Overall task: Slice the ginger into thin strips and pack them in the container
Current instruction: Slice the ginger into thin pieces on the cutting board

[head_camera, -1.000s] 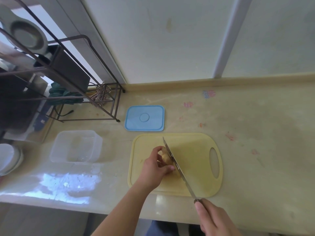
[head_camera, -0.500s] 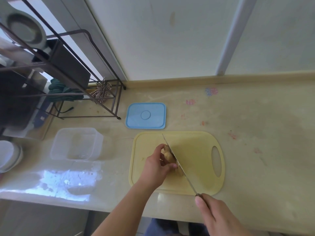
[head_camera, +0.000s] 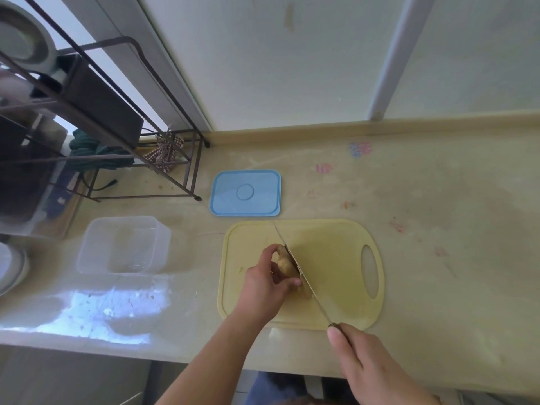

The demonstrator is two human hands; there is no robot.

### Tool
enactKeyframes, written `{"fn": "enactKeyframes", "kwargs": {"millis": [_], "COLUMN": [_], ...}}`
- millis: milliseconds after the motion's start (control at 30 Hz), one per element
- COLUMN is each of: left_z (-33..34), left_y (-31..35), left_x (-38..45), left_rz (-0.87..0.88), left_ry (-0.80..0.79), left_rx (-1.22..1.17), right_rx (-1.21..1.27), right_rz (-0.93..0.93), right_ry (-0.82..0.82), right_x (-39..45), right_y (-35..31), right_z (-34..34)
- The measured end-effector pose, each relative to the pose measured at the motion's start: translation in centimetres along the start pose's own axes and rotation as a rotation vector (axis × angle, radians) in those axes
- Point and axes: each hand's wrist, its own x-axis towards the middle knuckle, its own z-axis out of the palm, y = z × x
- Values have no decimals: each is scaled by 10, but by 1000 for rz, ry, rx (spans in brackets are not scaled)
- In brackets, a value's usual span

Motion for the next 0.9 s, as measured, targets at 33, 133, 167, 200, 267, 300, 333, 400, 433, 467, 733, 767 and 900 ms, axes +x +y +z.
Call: {"fn": "enactKeyframes", "kwargs": {"millis": [33, 133, 167, 200, 267, 300, 333, 400, 433, 467, 733, 767, 900], "left_z": [0, 1, 2, 2, 1, 1, 1, 1, 1, 1, 4, 4, 4], "left_y": [0, 0, 0, 0, 0, 0, 0, 0, 0, 0, -4, -5, -5], "left_x": [0, -1, -1, -1, 0, 1, 2, 2, 2, 2, 1, 0, -1], "left_rz": [3, 9, 16, 22, 26, 25, 21, 11, 7, 4, 38, 40, 54], "left_ry": [2, 10, 8, 5, -3, -9, -13, -13, -14, -15, 6, 9, 15], "left_rx": [2, -9, -11, -11, -6, -4, -8, -21, -27, -31, -31, -29, -23], "right_rx": [-17, -26, -16, -2, 21, 25, 23, -12, -50, -79, -92, -85, -68], "right_rz": [15, 8, -2, -9, -16, -20, -20, -3, 19, 44, 65, 64, 35], "right_ry": [30, -13, -36, -46, -45, -41, -35, -25, -14, 2, -36, -33, -40], "right_x": [-4, -1, 3, 9, 18, 20, 19, 12, 8, 4, 2, 2, 1], "right_y": [2, 3, 2, 3, 1, 1, 1, 3, 6, 9, 16, 17, 22], "right_z": [-1, -1, 0, 3, 4, 5, 5, 5, 6, 6, 10, 11, 12]}}
